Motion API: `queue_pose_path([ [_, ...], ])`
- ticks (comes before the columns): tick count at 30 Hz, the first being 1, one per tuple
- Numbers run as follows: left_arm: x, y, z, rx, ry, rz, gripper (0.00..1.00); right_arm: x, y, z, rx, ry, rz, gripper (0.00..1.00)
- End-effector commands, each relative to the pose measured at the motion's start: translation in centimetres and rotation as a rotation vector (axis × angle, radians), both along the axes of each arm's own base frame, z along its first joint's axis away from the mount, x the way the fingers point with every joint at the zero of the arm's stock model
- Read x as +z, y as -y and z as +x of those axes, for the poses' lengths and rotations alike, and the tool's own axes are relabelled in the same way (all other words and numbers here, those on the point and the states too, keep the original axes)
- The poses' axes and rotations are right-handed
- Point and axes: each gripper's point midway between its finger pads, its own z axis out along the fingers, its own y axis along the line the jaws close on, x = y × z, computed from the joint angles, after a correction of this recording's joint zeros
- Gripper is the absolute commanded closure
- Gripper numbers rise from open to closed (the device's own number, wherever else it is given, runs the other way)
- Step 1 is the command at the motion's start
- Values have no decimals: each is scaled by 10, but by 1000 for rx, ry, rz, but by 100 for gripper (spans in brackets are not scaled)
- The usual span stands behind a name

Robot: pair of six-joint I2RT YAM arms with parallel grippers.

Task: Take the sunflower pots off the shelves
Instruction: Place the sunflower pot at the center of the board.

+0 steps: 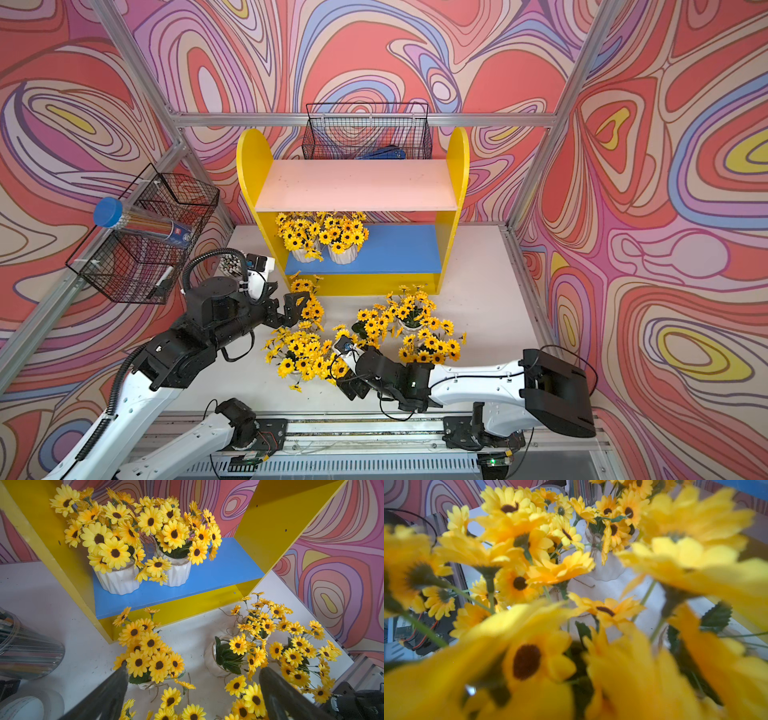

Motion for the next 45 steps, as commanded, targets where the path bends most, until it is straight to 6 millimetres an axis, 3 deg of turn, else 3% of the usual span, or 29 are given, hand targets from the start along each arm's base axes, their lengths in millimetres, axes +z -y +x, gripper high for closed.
queue_pose_path([
  [1, 9, -7, 1, 30, 12, 5, 0, 21, -15, 11, -26, 61, 102, 45],
  [15, 5, -3, 13, 34, 20, 25, 0, -25, -21, 31, -86, 90, 32, 44],
  [28, 3, -5, 18, 33, 61, 76, 0, -52, -28, 50, -109, 11, -59, 27],
  [36, 0, -6, 18, 36, 68, 89, 0, -44, -30, 49, -106, 2, -63, 13],
  [45, -1, -6, 16, 31, 64, 80, 0, 1, -25, 42, -100, 16, 13, 4],
])
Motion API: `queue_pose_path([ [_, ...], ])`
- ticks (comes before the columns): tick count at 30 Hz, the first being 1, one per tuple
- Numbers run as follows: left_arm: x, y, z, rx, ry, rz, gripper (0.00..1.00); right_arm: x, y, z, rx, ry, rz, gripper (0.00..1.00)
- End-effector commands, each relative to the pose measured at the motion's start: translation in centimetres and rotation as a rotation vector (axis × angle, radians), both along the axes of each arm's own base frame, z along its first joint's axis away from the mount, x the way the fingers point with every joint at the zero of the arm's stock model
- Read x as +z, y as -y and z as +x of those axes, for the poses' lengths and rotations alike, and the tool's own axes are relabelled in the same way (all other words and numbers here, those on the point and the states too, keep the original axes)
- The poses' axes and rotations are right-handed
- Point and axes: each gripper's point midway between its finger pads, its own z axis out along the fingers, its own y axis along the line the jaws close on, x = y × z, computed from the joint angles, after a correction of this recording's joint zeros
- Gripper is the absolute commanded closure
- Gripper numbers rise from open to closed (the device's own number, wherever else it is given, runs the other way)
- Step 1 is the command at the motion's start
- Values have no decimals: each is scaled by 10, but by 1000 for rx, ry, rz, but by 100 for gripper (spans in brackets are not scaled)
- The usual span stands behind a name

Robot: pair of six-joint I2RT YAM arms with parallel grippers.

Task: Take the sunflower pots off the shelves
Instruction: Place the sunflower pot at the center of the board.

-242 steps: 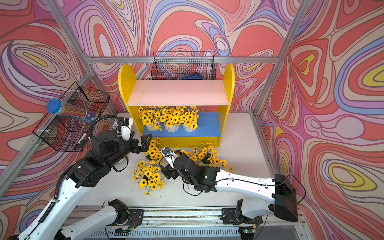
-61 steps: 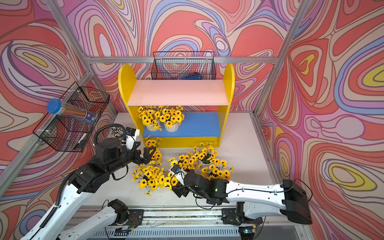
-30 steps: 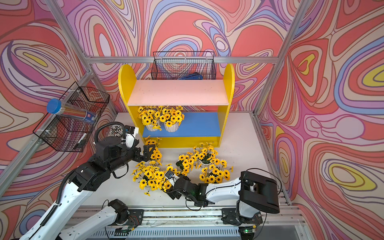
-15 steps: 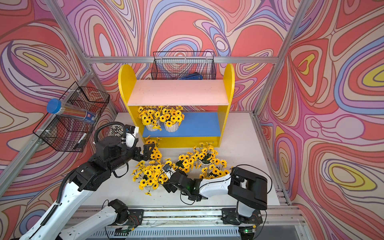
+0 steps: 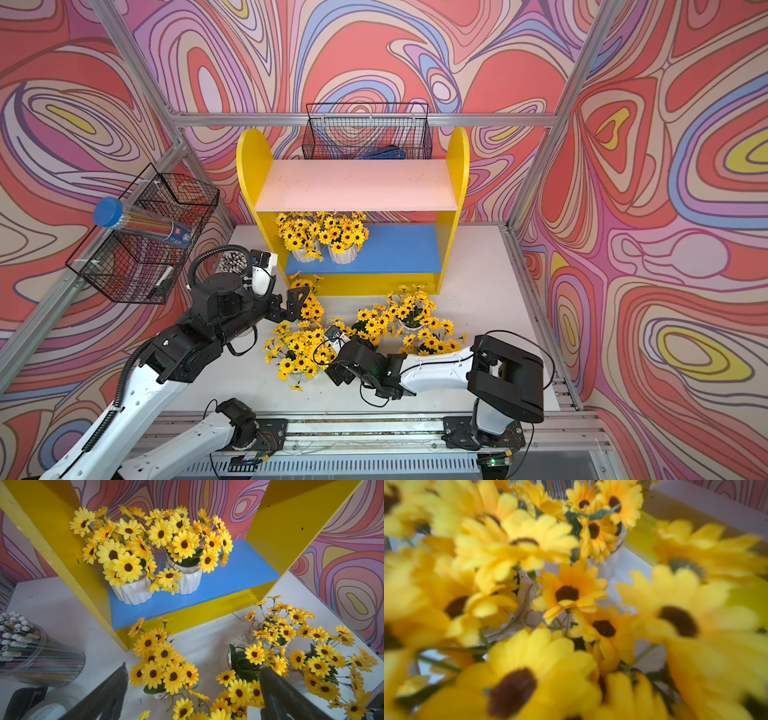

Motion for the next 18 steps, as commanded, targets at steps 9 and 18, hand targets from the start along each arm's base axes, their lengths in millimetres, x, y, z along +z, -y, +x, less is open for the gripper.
queue_pose_path([
  [9, 4, 2, 1, -13, 11, -11, 0, 47, 2, -16, 49, 34, 42, 2],
  [18, 8, 5, -1, -29, 10, -22, 0, 85, 7, -34, 104, 37, 79, 2],
])
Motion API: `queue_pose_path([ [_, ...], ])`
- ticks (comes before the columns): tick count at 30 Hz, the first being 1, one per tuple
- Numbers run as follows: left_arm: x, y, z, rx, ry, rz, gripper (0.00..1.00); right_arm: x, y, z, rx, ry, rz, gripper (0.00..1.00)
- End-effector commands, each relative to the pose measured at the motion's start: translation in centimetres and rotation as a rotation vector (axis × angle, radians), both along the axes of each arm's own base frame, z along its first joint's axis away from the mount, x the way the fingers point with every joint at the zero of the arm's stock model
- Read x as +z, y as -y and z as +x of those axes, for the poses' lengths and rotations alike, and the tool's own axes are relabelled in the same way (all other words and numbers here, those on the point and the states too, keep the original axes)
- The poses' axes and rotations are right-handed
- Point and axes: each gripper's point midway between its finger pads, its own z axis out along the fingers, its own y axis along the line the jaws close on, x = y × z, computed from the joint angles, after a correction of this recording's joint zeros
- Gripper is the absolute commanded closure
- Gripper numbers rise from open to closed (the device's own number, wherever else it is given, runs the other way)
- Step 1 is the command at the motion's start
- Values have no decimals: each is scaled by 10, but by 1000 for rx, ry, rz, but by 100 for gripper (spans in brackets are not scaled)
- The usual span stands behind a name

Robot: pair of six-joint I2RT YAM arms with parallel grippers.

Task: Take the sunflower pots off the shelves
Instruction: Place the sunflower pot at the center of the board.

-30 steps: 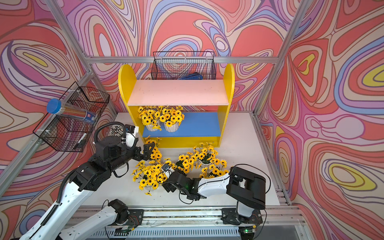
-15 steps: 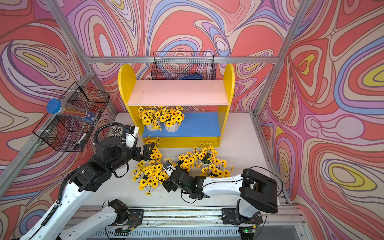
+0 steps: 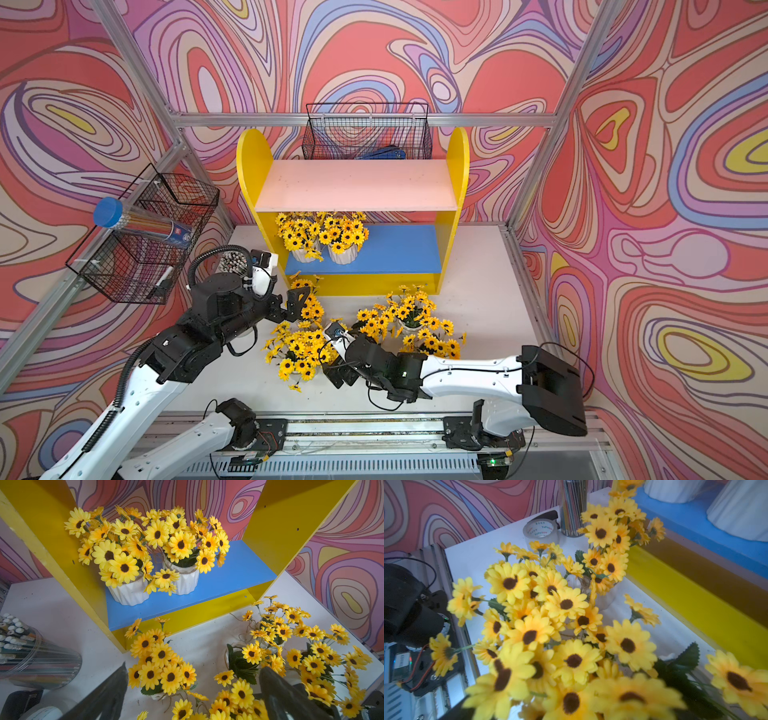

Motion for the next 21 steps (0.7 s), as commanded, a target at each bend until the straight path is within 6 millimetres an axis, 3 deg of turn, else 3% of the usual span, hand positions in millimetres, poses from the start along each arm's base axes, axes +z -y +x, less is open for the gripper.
queue_pose_path([
  [1, 7, 1, -1, -11, 12, -15, 0, 13, 4, -8, 26, -2, -9, 2],
  [5, 6, 2, -2, -17, 6, -22, 0, 1, 11, -16, 50, -31, -64, 2],
  [8, 8, 2, -3, -16, 9, -28, 0, 5, 14, -23, 67, -31, -63, 2],
  [13, 13, 1, -4, -17, 18, -36, 0, 42, 11, -27, 93, 8, 2, 2],
  [21, 24, 3, -5, -32, 38, -46, 0, 90, 10, -8, 40, 165, 36, 2],
])
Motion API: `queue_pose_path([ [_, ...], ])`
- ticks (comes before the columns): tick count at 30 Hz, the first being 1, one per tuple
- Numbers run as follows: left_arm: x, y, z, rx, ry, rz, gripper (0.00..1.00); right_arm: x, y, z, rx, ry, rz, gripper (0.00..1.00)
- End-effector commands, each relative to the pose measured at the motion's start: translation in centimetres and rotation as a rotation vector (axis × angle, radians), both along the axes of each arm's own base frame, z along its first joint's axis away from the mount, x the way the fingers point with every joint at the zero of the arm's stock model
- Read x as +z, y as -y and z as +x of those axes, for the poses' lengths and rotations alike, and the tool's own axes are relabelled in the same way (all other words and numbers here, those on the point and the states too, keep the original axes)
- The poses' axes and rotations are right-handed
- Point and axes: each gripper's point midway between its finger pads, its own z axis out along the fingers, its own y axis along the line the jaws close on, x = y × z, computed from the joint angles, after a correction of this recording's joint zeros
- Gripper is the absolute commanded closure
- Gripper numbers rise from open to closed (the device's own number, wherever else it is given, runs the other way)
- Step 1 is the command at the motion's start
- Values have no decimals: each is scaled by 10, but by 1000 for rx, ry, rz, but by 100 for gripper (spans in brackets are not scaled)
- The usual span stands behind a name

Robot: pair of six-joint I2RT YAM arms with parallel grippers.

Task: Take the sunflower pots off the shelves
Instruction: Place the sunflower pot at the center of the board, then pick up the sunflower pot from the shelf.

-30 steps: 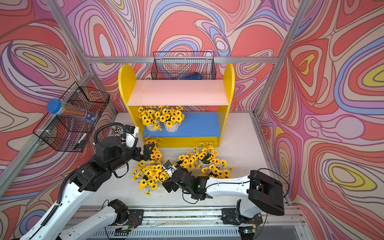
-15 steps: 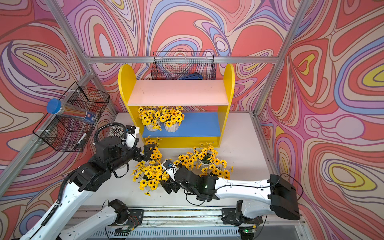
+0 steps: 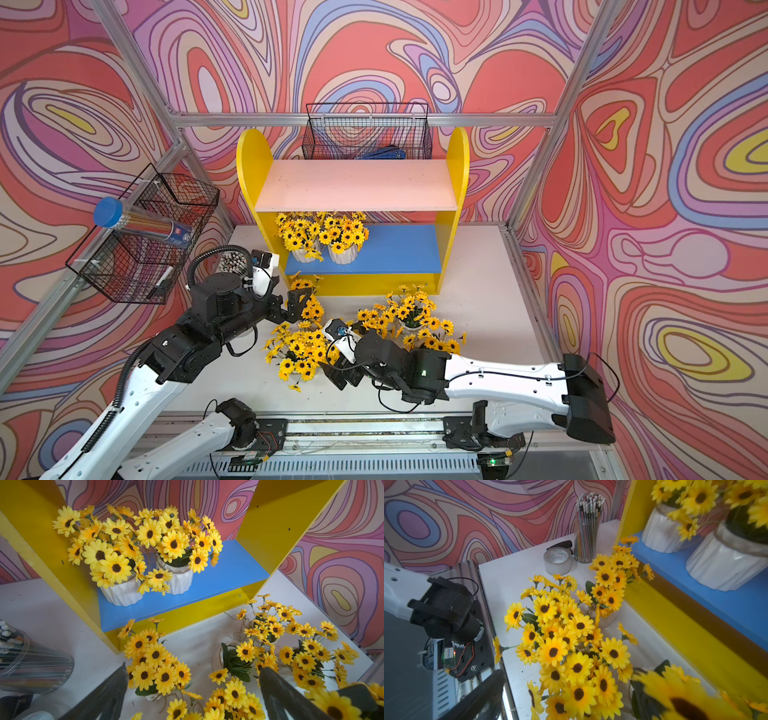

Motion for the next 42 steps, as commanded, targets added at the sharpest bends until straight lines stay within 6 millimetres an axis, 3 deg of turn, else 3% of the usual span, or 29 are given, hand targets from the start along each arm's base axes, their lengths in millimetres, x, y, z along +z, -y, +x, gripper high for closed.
queue_pose_path([
  [1, 21, -1, -3, -7, 42, -28, 0, 26, 0, 11, -35, 100, 6, 2],
  [10, 26, 1, 2, -14, 65, -13, 0, 67, 9, 59, -123, 189, 74, 2],
  [17, 18, -3, 8, 14, 63, 20, 0, 74, 40, 109, -250, 200, 84, 2],
  [23, -3, -12, 14, 72, 31, 69, 0, 77, 68, 145, -335, 194, 108, 2],
  [28, -6, -24, 18, 138, 36, 104, 0, 74, 79, 167, -367, 179, 116, 2],
  [35, -10, -53, 24, 291, 48, 156, 0, 72, 69, 197, -350, 159, 140, 2],
  [42, -10, -59, 23, 318, 60, 156, 0, 46, 48, 248, -346, 113, 151, 2],
])
